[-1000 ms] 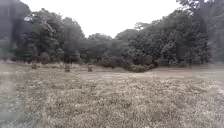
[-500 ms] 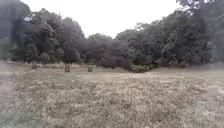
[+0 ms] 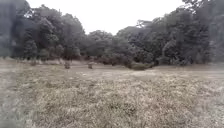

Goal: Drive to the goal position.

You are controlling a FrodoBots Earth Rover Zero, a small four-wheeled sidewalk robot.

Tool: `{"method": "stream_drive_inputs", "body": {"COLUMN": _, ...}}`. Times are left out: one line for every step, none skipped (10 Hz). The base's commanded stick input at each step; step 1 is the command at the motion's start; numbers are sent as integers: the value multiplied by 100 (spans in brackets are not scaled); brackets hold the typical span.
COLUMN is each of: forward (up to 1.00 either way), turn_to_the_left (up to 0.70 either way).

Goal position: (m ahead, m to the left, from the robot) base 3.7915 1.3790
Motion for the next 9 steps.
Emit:
{"method": "stream_drive_inputs", "body": {"forward": 0, "turn_to_the_left": 0}}
{"method": "stream_drive_inputs", "body": {"forward": 0, "turn_to_the_left": 0}}
{"method": "stream_drive_inputs", "body": {"forward": 0, "turn_to_the_left": 0}}
{"method": "stream_drive_inputs", "body": {"forward": 45, "turn_to_the_left": 0}}
{"method": "stream_drive_inputs", "body": {"forward": 45, "turn_to_the_left": 0}}
{"method": "stream_drive_inputs", "body": {"forward": 45, "turn_to_the_left": 0}}
{"method": "stream_drive_inputs", "body": {"forward": 45, "turn_to_the_left": 0}}
{"method": "stream_drive_inputs", "body": {"forward": 45, "turn_to_the_left": 0}}
{"method": "stream_drive_inputs", "body": {"forward": 45, "turn_to_the_left": 0}}
